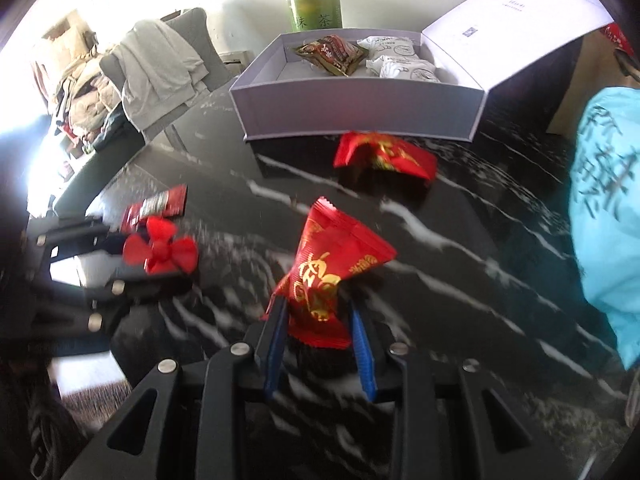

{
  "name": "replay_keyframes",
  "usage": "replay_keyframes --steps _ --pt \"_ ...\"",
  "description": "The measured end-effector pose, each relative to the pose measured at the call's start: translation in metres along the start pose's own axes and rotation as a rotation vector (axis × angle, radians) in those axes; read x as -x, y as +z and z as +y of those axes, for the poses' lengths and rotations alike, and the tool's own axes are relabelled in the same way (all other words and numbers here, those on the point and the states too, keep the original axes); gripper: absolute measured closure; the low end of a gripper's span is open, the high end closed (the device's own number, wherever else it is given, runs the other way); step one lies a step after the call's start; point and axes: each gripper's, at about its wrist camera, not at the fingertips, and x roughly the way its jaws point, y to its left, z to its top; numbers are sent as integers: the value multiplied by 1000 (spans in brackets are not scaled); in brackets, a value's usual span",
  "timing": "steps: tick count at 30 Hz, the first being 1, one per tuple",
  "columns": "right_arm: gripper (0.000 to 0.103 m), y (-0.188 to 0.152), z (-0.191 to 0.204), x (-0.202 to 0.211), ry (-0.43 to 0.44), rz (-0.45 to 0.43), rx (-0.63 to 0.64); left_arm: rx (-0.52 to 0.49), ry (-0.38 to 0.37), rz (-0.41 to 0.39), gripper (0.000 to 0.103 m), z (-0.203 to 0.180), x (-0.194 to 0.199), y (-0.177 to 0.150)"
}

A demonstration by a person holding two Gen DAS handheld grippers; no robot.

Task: Organize objects
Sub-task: 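Grasp the red fan toy with the left gripper while the right grasps a red candy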

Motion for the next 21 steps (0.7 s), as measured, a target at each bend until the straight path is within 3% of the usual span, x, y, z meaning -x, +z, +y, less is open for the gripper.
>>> replay_keyframes --steps 5,10,17,21 --pt "68 -12 -7 8 7 -23 -41 -12 -4 3 61 -5 -1 0" --pt "45 -4 -7 11 32 -73 -83 -6 1 4 60 -3 -1 1" --pt "44 1 -6 -4 -10 -53 -99 -17 53 -18 60 1 0 -2" --pt "44 -3 -5 -6 -34 -91 -77 -44 85 -28 60 -1 -1 -3"
